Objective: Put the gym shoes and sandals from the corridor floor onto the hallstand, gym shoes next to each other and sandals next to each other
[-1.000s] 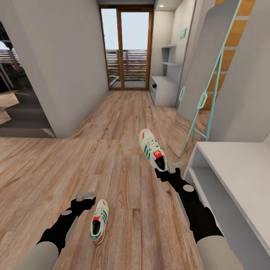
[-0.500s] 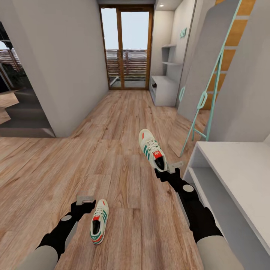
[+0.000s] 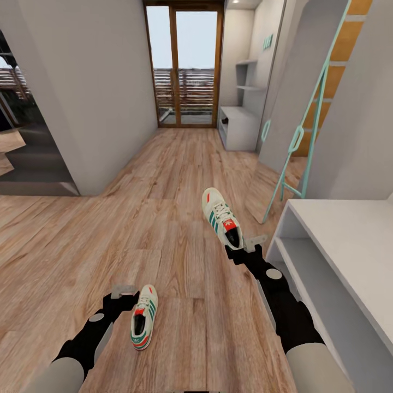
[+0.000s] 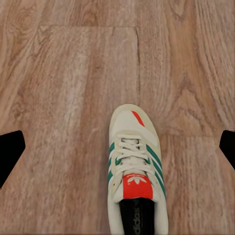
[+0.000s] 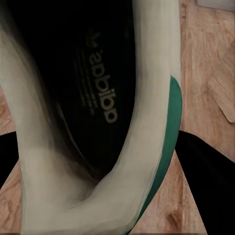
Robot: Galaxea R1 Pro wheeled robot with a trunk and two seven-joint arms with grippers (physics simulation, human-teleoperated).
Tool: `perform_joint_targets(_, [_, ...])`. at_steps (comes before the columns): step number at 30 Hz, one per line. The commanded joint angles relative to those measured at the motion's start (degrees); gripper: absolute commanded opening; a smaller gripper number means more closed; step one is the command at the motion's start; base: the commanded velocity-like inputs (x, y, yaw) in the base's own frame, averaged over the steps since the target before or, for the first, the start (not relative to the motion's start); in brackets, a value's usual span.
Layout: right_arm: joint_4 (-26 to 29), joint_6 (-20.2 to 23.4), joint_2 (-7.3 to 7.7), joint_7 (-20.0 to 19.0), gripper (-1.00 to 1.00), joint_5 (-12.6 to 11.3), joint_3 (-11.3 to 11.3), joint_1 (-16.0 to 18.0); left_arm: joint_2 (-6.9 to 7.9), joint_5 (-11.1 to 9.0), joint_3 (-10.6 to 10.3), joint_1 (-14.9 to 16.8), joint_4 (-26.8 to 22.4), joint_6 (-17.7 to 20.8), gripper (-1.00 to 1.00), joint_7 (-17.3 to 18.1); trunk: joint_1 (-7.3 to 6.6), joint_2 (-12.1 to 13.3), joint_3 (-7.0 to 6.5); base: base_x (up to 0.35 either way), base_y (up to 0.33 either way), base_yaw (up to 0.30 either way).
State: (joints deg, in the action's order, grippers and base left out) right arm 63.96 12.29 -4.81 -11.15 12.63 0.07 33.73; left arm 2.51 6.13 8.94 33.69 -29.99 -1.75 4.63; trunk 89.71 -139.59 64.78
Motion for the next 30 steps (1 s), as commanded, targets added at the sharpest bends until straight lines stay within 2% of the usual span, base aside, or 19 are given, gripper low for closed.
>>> perform_joint_targets(1, [0.11,0.28,-0.03,-0.27,-1.0,0.55,-0.07,0.02,-0.05,0.62,0.46,0.01,0.02,-0.18,1.0,0.46,0.21,-0.44,0.32,0.0,0.0,0.0])
perform_joint_targets(9, [0.11,0.28,-0.03,-0.27,-1.0,0.55,-0.07,0.02,-0.05,0.56,0.46,-0.02,0.06,-0.18,1.0,0.46,1.97,-3.65,2.48,0.0,0.0,0.0])
perform_joint_targets(12, [0.11,0.28,-0.03,-0.27,-1.0,0.55,-0.07,0.02,-0.1,0.55,0.46,-0.14,0.1,-0.52,1.0,0.46,2.05,-3.69,3.42,0.0,0.0,0.0])
perform_joint_targets(13, [0.11,0.28,-0.03,-0.27,-1.0,0.55,-0.07,0.02,-0.13,0.55,0.51,-0.84,0.1,-2.08,1.0,0.46,2.07,-3.7,3.73,0.0,0.0,0.0])
perform_joint_targets(17, [0.11,0.28,-0.03,-0.27,-1.0,0.55,-0.07,0.02,-0.14,0.51,0.55,-1.59,0.12,-4.34,1.0,0.46,2.17,-3.75,4.98,0.0,0.0,0.0])
perform_joint_targets(30, [0.11,0.28,-0.03,-0.27,-1.0,0.55,-0.11,0.02,-0.14,0.55,0.55,-2.0,0.11,-4.72,1.0,0.46,2.51,-3.93,9.05,0.0,0.0,0.0])
